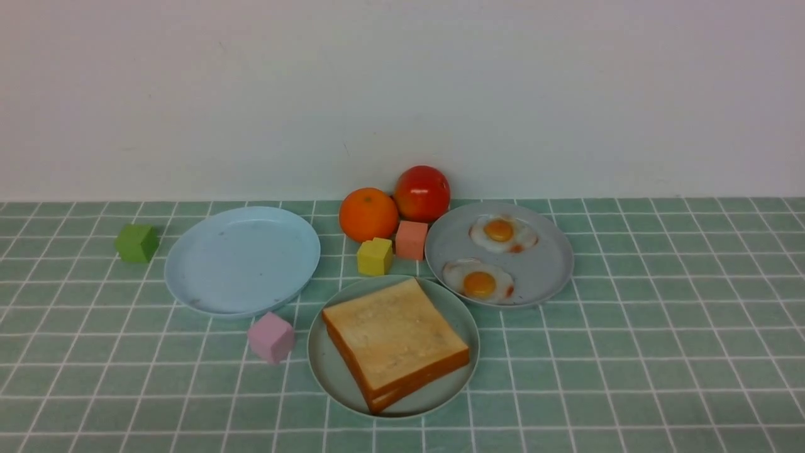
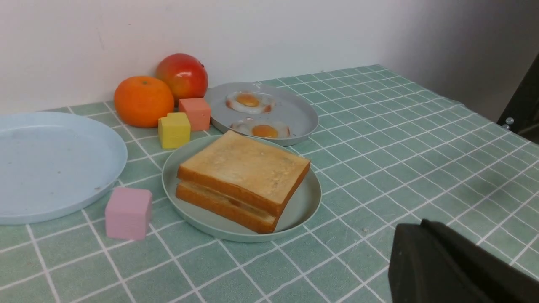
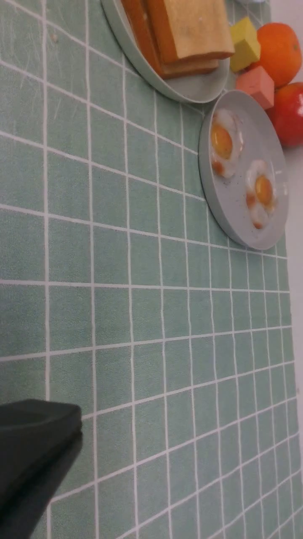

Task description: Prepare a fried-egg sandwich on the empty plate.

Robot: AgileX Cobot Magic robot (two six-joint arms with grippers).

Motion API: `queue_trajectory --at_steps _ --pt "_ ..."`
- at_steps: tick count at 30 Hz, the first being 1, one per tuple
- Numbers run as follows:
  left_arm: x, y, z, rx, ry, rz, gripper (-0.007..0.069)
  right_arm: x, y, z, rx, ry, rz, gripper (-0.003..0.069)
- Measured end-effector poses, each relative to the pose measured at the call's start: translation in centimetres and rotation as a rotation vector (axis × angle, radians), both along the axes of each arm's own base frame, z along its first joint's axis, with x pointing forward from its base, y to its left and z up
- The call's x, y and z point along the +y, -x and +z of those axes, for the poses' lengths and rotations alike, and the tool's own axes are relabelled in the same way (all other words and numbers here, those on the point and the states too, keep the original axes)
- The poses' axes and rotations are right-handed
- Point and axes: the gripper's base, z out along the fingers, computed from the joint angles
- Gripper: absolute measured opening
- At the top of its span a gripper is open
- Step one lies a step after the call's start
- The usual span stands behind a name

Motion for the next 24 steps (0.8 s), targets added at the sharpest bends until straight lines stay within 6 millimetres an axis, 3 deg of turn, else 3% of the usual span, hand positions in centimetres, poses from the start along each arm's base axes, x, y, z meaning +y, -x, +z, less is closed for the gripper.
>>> queue_trajectory --at_steps 24 --pt "0.0 0.0 0.0 -0.001 -0.001 0.0 0.0 0.0 0.0 0.02 -0.002 0.002 0.001 -0.0006"
